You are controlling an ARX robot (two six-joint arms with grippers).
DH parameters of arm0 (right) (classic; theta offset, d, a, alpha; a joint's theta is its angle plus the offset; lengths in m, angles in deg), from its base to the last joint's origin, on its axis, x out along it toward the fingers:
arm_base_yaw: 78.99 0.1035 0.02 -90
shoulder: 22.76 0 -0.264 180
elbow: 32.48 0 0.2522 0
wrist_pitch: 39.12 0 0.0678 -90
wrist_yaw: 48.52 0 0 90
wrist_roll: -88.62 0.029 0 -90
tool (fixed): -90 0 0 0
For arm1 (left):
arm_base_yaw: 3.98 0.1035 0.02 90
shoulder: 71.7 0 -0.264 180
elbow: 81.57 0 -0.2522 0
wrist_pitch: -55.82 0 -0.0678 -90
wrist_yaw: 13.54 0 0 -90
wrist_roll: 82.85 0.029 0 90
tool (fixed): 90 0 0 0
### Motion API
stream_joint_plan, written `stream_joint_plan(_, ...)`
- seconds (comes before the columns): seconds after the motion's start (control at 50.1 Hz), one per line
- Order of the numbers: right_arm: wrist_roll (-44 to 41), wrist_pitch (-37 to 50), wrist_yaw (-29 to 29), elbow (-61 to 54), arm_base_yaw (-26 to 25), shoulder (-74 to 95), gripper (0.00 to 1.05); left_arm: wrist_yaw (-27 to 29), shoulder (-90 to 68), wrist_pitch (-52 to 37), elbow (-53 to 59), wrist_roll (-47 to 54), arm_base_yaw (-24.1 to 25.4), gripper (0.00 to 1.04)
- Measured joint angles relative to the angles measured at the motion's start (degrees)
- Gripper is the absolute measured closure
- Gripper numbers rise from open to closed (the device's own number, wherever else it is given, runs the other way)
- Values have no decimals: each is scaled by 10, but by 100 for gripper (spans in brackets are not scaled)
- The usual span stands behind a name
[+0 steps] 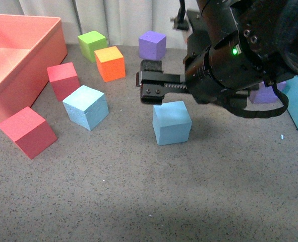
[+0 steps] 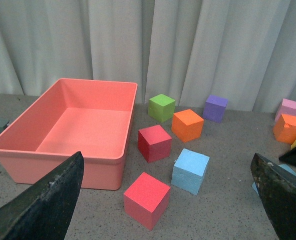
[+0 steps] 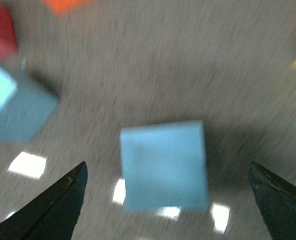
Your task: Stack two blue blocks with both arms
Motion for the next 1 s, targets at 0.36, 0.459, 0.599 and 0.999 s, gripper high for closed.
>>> stream_joint_plan(0.36, -188, 699, -120, -398, -104, -177, 83, 0, 0, 0, 0, 0, 0, 7)
stream_joint_plan(0.459, -192, 687, -95, -446, -125, -213, 99, 0, 0, 0, 0, 0, 0, 7)
stream_joint_plan(0.599, -195, 661, -59, -500, -155, -298, 104, 1, 0, 0, 0, 0, 0, 7)
stream_joint_plan(0.999, -195, 483, -2, -568, -217, -545, 104, 1, 0, 0, 0, 0, 0, 7)
